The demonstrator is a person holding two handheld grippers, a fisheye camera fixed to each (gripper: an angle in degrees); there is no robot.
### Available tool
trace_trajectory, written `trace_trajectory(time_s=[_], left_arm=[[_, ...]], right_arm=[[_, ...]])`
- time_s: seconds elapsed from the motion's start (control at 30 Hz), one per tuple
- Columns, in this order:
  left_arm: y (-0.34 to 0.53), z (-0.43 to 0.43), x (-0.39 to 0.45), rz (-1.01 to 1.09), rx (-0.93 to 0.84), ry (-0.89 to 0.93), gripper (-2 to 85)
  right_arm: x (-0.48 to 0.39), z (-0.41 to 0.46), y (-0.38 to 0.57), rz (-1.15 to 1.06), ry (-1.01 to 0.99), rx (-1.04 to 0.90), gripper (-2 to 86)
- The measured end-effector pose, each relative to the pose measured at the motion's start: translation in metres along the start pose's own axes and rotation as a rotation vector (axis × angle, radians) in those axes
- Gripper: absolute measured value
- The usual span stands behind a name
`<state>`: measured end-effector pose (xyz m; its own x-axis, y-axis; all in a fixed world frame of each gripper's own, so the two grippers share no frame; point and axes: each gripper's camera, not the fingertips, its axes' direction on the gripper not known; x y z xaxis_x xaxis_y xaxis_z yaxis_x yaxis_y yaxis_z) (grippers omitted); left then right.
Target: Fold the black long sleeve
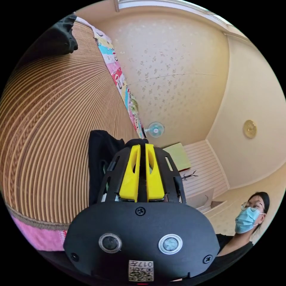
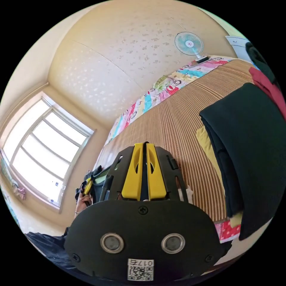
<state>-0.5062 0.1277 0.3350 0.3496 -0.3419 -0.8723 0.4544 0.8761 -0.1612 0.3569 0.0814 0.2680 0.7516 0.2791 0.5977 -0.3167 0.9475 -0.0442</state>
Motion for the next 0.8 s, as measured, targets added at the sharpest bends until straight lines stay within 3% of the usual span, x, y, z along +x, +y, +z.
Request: trace_trajectory(time_s=[0.1,0.2,0.37,0.53,0.7,0.8], left_arm=[[-0.008,0.029,-0.016,0.022,0.004,-0.026,4.3],[-0.006,0.033,-0.031,0.032,0.033,0.008,6.7],[0.006,0.009,-0.027,0.08,0.099,0.039,8.7],[0.047,-0.022,0.001,0.11,0.017,-0.082,8.5],[0.101,-0.038,0.026,0.146,-0.055,-0.246,8.6],[0.129,-0.037,0.031,0.135,-0.086,-0.276,8.8]], right_arm=[[-0.015,0.082,-0.018,-0.075,0.178,-0.104,2.8],[-0.025,0.109,-0.017,-0.083,0.216,-0.134,3.7],[-0.064,0.104,0.001,-0.143,0.348,0.048,7.1],[-0.125,0.131,0.01,-0.345,0.11,-0.1,7.1],[-0.21,0.252,0.007,-0.516,-0.24,-0.551,6.9],[-0.243,0.307,0.005,-0.579,-0.236,-0.637,7.2]])
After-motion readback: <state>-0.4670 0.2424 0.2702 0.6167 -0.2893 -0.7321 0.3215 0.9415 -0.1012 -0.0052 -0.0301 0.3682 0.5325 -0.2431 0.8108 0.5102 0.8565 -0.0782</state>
